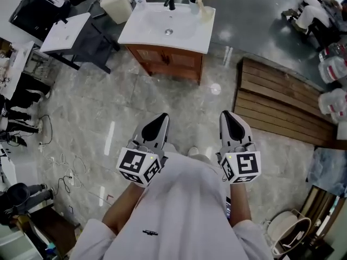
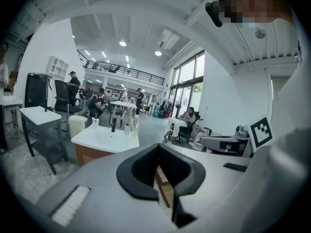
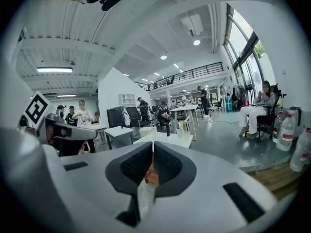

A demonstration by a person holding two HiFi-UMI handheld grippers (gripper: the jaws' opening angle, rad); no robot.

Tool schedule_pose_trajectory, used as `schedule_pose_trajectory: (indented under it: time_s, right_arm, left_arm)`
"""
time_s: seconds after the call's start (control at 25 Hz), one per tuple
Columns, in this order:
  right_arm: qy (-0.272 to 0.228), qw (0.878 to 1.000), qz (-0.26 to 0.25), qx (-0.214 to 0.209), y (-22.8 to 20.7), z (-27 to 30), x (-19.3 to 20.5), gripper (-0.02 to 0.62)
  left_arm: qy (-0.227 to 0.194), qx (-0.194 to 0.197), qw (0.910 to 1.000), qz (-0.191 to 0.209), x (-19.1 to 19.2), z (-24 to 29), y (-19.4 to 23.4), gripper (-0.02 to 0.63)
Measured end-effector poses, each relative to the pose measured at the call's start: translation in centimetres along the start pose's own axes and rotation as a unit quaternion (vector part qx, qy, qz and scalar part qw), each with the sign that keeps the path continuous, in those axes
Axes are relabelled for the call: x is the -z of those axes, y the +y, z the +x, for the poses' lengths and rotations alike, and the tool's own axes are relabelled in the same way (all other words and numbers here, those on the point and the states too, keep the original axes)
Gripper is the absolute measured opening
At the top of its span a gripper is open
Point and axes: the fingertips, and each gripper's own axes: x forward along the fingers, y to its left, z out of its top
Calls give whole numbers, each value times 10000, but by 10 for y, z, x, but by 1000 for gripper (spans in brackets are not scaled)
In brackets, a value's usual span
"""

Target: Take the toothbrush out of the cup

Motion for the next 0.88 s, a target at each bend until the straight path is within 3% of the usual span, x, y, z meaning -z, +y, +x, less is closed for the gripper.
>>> schedule_pose_trajectory:
  time_s: [0.24,0.44,0.76,0.88]
  right_arm:
    - [110,9998,151,-44,-32,2,13,8]
    - [178,9998,52,-118,-47,35,10,8]
    - [367,9991,-220,-19,-82,167,-7,8]
    - [446,9988,-182,40,-101,226,-28,8]
  left_arm:
    - [172,-27,9998,-17,7,31,-8,5]
    - [224,-6,9997,-118,3,69,12,5]
    - [246,265,9985,-410,-15,184,95,6]
    - [276,342,9980,-455,-43,233,130,5]
